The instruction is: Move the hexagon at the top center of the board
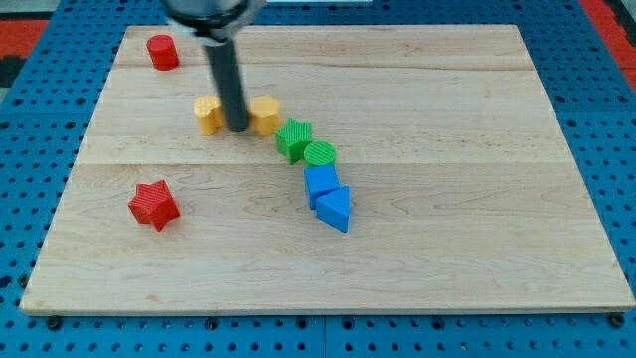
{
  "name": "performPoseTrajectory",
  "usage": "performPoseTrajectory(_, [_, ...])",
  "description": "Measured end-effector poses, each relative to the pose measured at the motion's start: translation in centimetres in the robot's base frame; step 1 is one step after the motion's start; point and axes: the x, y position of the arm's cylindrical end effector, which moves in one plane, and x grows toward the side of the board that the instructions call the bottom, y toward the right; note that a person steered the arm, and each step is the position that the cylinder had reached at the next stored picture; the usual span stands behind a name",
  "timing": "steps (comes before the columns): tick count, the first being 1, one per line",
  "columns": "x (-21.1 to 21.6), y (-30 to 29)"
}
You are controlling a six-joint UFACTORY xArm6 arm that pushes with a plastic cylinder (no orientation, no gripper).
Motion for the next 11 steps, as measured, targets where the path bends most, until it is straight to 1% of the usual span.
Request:
performPoseTrajectory(1, [0.4, 2.2])
performPoseTrajectory(2, [-3.5, 7.3])
performPoseTrajectory(3, [-6.9, 10.8])
performPoseTrajectory(4, [-9.1, 14.9])
performPoseTrajectory(5, [-12.1, 9.5])
performPoseTrajectory(6, [-11.8, 10.5])
performPoseTrajectory(7, [-9.2, 6.9])
performPoseTrajectory(8, [-9.4, 2.3])
performPoseTrajectory(9, [-13.2, 3.8])
performPoseTrajectory(10, [-13.0, 7.2])
performPoseTrajectory(11, [-9.7, 6.6])
